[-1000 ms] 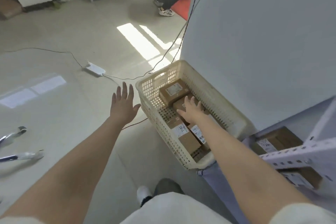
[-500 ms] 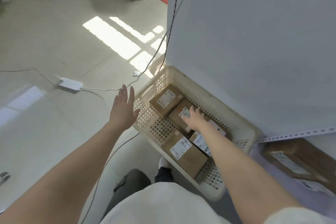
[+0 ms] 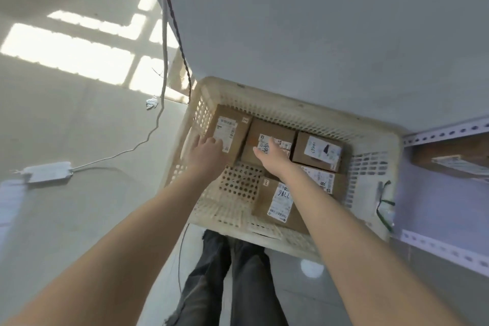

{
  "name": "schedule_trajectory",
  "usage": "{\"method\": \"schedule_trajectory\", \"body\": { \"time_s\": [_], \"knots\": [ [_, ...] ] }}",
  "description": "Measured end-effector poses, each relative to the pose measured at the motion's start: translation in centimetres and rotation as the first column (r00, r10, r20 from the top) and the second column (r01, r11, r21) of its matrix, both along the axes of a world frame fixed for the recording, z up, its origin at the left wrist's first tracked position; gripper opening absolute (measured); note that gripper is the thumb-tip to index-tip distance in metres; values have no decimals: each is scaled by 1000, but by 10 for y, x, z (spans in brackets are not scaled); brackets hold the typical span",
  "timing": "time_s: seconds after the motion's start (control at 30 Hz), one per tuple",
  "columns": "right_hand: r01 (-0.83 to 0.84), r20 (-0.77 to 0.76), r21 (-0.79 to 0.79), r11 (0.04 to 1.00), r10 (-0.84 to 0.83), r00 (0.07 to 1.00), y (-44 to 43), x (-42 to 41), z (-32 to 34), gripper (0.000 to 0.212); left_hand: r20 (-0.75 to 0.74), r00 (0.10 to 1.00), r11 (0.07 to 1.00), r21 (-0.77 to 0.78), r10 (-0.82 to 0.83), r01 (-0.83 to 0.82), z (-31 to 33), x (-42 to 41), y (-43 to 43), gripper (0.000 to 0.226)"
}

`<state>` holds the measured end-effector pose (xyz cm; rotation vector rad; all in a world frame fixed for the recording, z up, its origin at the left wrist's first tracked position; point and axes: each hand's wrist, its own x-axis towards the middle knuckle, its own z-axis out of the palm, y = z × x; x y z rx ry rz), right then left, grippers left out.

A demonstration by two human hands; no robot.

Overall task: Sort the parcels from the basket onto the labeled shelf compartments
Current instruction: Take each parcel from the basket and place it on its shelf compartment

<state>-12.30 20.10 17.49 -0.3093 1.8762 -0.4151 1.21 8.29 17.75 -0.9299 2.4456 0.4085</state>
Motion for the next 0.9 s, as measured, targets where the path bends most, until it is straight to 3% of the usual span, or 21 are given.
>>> {"method": "schedule_trajectory", "body": {
  "time_s": [0.13,0.33,0.43,0.57,0.7,0.9],
  "knots": [
    [197,138,37,980,-200,970,-18,1,-62,75,-19,989,988,45,146,-145,-57,-25,-15,38],
    [310,84,-5,951,-308,948,-59,-8,-147,65,39,941,933,122,337,-339,-160,-36,-61,58],
    [381,129,4,925,-378,917,-72,-4,-179,63,13,932,922,140,362,-361,-196,-39,-82,64],
    [438,143,26,898,-437,888,-81,4,-209,64,-15,919,909,151,395,-388,-223,-44,-91,62],
    [477,145,48,878,-478,866,-91,12,-227,69,-43,869,843,270,493,-465,-244,-47,-98,60],
    [525,66,111,844,-534,843,-112,13,-236,69,-61,793,768,304,607,-564,-250,-53,-102,51]
  ]
}}
